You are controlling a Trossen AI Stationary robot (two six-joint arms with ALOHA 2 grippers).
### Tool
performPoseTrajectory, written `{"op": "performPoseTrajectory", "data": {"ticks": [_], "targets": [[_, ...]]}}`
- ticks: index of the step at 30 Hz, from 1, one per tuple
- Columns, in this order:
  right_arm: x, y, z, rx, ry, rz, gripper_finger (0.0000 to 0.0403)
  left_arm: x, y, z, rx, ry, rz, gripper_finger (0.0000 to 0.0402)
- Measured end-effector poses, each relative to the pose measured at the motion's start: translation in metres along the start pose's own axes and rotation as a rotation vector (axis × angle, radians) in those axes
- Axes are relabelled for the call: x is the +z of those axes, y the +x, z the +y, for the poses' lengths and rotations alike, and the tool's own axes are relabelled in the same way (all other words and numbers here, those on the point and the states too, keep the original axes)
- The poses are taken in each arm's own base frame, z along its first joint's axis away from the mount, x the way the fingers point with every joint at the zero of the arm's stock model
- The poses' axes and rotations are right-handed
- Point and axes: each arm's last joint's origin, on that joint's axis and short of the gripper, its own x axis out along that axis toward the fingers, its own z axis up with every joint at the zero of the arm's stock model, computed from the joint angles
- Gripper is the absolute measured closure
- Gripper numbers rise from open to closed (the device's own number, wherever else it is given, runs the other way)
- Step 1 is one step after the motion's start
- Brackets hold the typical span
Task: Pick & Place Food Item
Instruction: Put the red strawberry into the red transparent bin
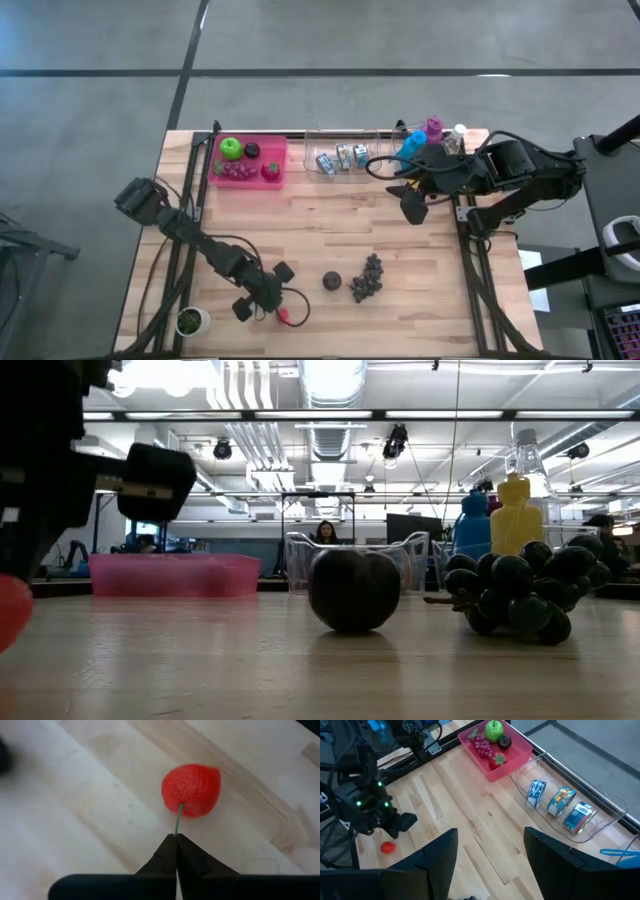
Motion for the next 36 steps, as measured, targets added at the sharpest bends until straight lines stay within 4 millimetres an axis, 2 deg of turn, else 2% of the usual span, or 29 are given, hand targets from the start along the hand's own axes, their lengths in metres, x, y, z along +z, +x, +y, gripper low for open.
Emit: {"op": "performPoseTrajectory", "data": {"ticks": [4, 7, 15, 22, 28, 36], "targets": [[0.0, 0.0, 0.0, 0.0, -0.004, 0.0, 0.0179, 0.006, -0.018, 0.001, 0.066, -0.019, 0.016, 0.0401], [0.0, 0.0, 0.0, 0.001, -0.01, -0.001, 0.0179, 0.003, -0.032, 0.003, 0.125, -0.098, 0.042, 0.0401], [0.001, 0.0, 0.0, 0.004, -0.053, -0.007, 0.0179, -0.007, -0.081, 0.016, 0.331, -0.394, 0.023, 0.0402], [0.002, -0.001, 0.001, 0.011, -0.095, -0.017, 0.0179, -0.027, -0.116, 0.036, 0.549, -0.773, -0.008, 0.0401], [0.002, -0.001, 0.001, 0.007, -0.108, -0.024, 0.0179, -0.039, -0.13, 0.05, 0.71, -0.955, -0.05, 0.0401], [0.002, -0.001, 0.001, 0.008, -0.123, -0.026, 0.0179, -0.066, -0.145, 0.087, 0.878, -1.268, -0.091, 0.0401]]}}
